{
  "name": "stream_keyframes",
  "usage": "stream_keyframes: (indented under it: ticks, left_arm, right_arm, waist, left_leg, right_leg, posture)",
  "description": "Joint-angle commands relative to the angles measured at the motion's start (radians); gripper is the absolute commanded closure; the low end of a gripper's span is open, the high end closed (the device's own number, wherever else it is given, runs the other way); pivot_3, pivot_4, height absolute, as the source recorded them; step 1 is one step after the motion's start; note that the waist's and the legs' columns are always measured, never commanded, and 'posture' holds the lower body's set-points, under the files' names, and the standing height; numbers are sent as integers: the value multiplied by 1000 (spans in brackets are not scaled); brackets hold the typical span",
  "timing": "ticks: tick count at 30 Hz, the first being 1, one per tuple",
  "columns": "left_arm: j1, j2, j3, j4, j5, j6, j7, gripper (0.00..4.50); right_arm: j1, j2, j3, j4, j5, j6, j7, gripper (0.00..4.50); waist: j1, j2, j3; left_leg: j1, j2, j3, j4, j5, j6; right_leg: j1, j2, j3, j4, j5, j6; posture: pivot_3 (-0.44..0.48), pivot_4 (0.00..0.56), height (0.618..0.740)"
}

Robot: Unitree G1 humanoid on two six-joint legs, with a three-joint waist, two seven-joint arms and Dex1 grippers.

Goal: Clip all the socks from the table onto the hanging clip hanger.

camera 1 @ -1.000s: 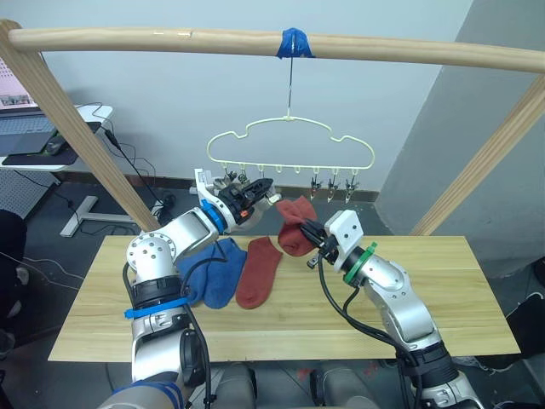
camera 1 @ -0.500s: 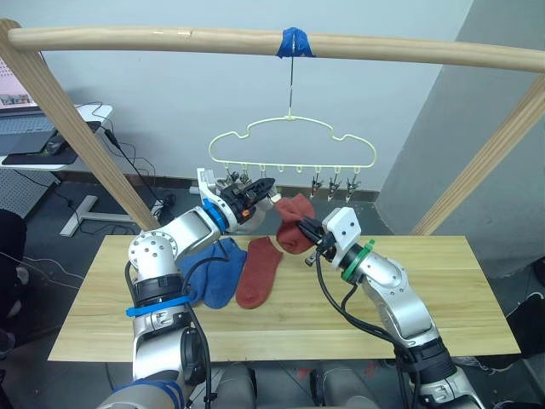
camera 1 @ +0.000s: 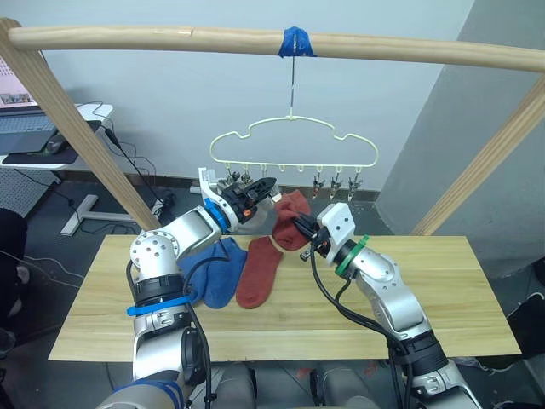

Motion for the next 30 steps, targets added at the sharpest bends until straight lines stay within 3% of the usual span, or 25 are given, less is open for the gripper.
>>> stream_keyframes:
  ticks: [1,3,9,12,17,18,23,30]
  left_arm:
    - [15,20,-28,-25,29,-8,-28,4190]
    - [21,28,-46,-38,53,-28,-53,4190]
    - [33,42,-46,-67,51,-44,-96,2381]
    - [38,59,-39,-80,41,-28,-103,1493]
    - [123,178,-57,-213,38,31,-169,44]
    - [147,204,-60,-252,29,46,-186,44]
    - [244,296,-61,-402,11,61,-232,0]
    - [366,296,-57,-542,1,23,-210,0]
  right_arm:
    - [-22,1,1,-22,4,-7,2,4483]
    - [-19,-2,2,-20,4,-6,6,4483]
    - [-23,6,1,-23,12,9,3,4500]
    - [-27,12,1,-19,16,13,4,4500]
    - [-41,53,-16,35,67,55,18,4500]
    - [-47,63,-26,52,82,67,16,4500]
    - [-81,70,-74,128,120,81,25,3004]
    - [-54,-21,-95,96,119,93,61,602]
  waist:
    - [1,0,0]
    - [3,0,0]
    - [9,0,0]
    - [17,0,0]
    - [19,0,0]
    - [16,0,0]
    - [41,0,0]
    - [77,0,0]
  left_leg:
    - [0,0,0,0,0,0]
    - [0,0,0,0,0,0]
    - [-2,0,0,-1,0,0]
    - [-12,0,0,0,0,-1]
    - [-14,1,-1,1,0,-1]
    - [-14,1,-1,0,0,-1]
    - [-14,1,-3,-1,2,-4]
    - [-15,-1,-7,0,1,-2]
  right_leg:
    - [0,0,0,0,0,0]
    - [0,0,0,0,0,0]
    - [-2,0,0,0,0,0]
    - [-13,0,-1,2,0,0]
    - [-15,-1,-2,2,3,-5]
    - [-15,-1,-2,2,3,-5]
    - [-15,-2,-5,1,3,-5]
    - [-13,-4,-10,1,3,-5]
  posture:
    - [20,149,740]
    - [20,147,740]
    - [24,143,740]
    - [33,137,740]
    - [53,127,740]
    - [70,124,740]
    - [113,120,740]
    - [153,134,740]
